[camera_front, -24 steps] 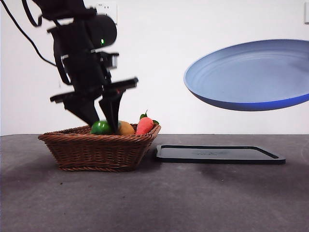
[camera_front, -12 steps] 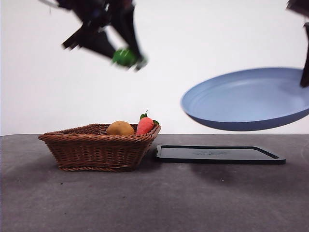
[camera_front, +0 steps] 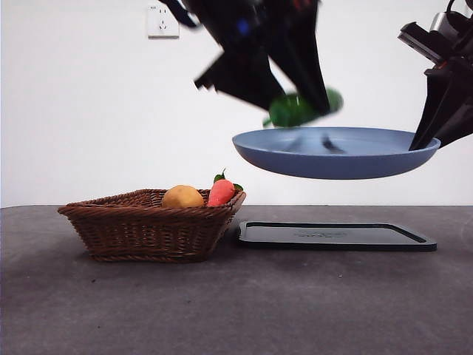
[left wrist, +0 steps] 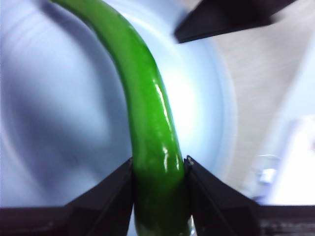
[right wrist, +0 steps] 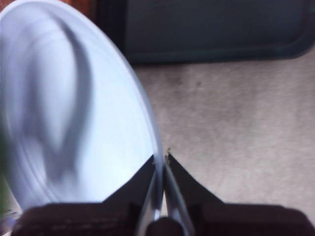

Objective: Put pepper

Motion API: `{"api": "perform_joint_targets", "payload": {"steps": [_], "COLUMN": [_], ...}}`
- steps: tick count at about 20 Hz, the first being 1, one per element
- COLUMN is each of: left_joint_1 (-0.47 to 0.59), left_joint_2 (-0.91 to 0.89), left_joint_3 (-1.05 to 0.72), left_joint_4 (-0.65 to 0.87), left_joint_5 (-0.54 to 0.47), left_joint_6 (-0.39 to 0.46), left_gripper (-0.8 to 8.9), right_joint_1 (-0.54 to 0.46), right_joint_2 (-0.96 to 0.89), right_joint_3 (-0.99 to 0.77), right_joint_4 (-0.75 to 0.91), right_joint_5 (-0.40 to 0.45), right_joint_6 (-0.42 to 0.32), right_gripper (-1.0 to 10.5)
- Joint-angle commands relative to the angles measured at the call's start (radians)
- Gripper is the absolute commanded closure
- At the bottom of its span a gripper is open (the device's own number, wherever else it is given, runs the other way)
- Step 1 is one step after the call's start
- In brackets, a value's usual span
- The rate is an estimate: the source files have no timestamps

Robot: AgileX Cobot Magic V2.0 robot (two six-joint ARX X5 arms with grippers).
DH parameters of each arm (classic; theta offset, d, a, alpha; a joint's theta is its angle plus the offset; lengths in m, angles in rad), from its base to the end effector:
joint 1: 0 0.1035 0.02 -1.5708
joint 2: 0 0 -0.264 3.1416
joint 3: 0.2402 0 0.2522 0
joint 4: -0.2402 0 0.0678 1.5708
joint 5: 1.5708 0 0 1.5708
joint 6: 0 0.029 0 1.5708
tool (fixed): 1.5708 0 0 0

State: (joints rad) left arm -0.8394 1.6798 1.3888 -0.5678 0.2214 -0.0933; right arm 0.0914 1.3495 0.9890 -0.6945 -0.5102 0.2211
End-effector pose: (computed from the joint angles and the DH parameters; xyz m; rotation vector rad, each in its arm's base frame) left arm 0.2380 -0.2747 0.2804 0.1936 0.8993 -0.9496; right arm 0.2560 0.0377 0.2498 0.4171 1.1067 0.4279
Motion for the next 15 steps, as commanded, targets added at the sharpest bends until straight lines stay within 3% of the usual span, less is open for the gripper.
{"api": "perform_joint_targets", "payload": {"steps": [1, 6, 10, 15], "left_joint_1": [-0.013, -0.013, -0.018, -0.019], "left_joint_2": [0.058, 0.102, 0.102, 0.095], "left_joint_3": [0.020, 0.020, 0.020, 0.020], "left_joint_4": [0.041, 0.072, 0.061, 0.043], "left_joint_5": [-0.038, -0.038, -0.034, -0.031], "left_joint_6": [0.043, 0.045, 0.043, 0.041], "left_gripper": [6.77, 6.72, 5.78, 5.75], "right_joint_1": [0.003, 0.003, 0.003, 0.003], "right_joint_2": [0.014, 0.014, 0.014, 0.014], "right_joint_3": [0.011, 0.011, 0.011, 0.011], "right_joint_4": [0.006, -0.009, -0.017, -0.048], "right_joint_5": [-0.015, -0.015, -0.015, -0.008], "right_joint_6": [0.018, 0.018, 0.019, 0.026], "right_gripper": [9.4, 9.4, 9.4, 9.4]}}
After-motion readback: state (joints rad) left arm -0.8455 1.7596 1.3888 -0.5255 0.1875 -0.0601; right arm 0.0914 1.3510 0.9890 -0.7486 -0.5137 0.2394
